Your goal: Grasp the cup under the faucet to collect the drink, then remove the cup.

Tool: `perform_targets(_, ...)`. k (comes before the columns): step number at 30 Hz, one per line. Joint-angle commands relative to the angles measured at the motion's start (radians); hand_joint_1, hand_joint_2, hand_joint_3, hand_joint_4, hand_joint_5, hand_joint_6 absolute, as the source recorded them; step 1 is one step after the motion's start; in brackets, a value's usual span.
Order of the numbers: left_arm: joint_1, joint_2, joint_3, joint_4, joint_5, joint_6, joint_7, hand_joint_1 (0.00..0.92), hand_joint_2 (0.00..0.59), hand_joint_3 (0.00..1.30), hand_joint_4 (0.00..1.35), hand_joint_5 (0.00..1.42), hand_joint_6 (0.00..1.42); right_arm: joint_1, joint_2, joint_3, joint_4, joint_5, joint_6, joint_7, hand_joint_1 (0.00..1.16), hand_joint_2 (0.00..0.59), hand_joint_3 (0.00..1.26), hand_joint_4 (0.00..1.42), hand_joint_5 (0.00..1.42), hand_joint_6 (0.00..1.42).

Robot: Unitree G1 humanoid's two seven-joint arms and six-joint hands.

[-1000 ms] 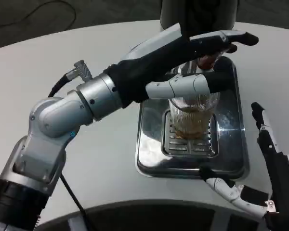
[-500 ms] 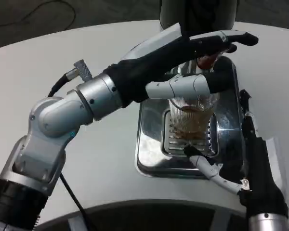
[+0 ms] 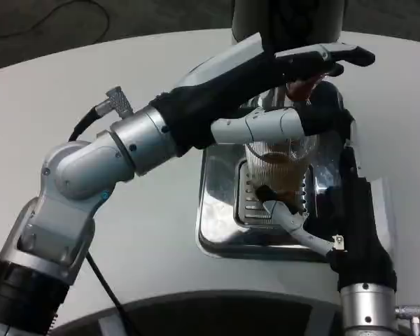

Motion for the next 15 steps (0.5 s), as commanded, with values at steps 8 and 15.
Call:
perform_targets(8, 0.032, 0.015, -0.02, 0.019, 0.041, 0.013, -0.016, 0.0, 0.017, 0.21, 0.08, 0.13, 0.0, -0.103, 0.021, 0.024, 0.147, 0.009, -0.042, -0.057, 0.86, 0.169, 0.0, 0.0, 0.0, 0.0)
perform_targets(15, 0.035, 0.019, -0.017, 0.019, 0.04, 0.013, -0.015, 0.0, 0.016, 0.21, 0.08, 0.13, 0.0, -0.15, 0.014, 0.02, 0.205, 0.007, -0.05, -0.077, 0.86, 0.169, 0.0, 0.0, 0.0, 0.0)
